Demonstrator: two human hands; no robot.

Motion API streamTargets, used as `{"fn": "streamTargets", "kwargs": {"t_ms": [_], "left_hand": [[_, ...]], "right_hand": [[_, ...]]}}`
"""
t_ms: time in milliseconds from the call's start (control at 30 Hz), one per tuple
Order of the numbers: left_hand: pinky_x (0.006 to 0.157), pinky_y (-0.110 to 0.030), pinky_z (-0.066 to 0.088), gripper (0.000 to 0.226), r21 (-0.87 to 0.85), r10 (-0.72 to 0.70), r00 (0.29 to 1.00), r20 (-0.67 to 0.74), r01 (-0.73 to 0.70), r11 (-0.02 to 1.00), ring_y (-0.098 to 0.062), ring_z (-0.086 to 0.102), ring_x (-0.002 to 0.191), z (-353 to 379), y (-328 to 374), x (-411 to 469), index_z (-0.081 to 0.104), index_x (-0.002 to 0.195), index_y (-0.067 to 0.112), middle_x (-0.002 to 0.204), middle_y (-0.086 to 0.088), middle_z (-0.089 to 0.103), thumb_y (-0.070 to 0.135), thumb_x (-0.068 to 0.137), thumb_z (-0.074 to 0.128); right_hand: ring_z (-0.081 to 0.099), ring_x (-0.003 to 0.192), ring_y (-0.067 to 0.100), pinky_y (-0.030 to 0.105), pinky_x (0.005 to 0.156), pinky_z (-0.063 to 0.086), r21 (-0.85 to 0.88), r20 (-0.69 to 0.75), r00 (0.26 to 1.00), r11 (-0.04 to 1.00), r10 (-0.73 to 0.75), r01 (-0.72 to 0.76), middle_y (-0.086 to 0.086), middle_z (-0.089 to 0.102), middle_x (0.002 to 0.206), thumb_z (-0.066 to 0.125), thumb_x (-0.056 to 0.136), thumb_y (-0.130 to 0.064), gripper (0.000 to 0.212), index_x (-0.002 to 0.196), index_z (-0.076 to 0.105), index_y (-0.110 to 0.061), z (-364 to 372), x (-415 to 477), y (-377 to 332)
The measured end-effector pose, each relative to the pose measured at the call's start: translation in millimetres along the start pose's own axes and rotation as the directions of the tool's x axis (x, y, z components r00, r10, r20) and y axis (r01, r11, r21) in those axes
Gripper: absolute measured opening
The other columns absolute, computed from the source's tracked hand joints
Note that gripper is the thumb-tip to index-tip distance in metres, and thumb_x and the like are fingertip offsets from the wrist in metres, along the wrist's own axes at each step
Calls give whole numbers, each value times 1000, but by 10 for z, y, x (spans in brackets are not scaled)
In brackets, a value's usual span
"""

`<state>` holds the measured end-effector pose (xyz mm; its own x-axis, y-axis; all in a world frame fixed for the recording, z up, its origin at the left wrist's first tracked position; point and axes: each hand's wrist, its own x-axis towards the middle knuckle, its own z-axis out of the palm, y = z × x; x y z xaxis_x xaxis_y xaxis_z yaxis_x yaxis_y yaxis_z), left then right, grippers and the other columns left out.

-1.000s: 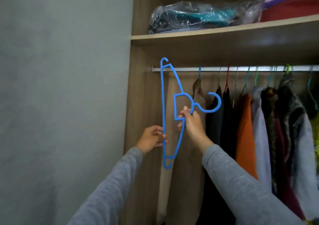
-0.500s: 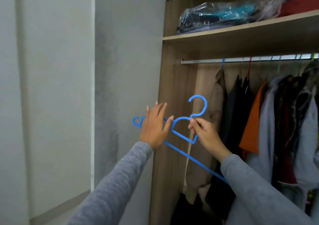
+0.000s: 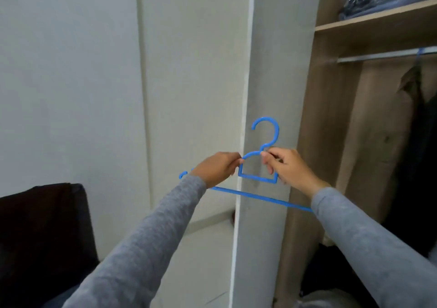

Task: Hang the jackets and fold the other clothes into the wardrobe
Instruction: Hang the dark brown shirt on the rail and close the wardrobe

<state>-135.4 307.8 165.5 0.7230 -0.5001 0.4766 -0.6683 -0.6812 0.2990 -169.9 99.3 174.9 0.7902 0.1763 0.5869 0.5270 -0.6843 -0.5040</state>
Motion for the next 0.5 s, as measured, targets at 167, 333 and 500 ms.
{"fn": "streamTargets", "kwargs": {"t_ms": [167, 333, 500], "left_hand": [[74, -28, 43, 27, 72, -223, 972, 77, 217, 973, -15, 51, 73, -713, -839, -1064, 57, 94, 15, 82, 2, 57, 32, 101, 38], [77, -30, 46, 26, 191, -408, 913, 16, 398, 897, -17, 54, 78, -1539, -1758, -2364, 60, 97, 12, 84, 1, 57, 32, 99, 44], [84, -31, 47, 21, 157, -484, 864, -140, 502, 850, -17, 57, 86, -2182, -2270, -3530, 62, 105, 10, 95, -3, 63, 23, 97, 48]], "right_hand": [[52, 49, 10, 34, 57, 49, 31, 213, 977, 999, -23, 17, 2, 64, 62, 45, 95, -39, 32, 73, 58, -21, 1181, 171, -841], [60, 66, 0, 28, 71, 49, 116, 434, 894, 991, -113, 68, -9, 69, 71, 47, 96, -36, 27, 74, 60, -27, 2511, 257, -1917], [62, 71, 4, 15, 72, 49, 456, 452, 865, 890, -218, -14, 1, 69, 78, 54, 95, -19, 17, 82, 65, -17, 3538, 214, -2918]]}}
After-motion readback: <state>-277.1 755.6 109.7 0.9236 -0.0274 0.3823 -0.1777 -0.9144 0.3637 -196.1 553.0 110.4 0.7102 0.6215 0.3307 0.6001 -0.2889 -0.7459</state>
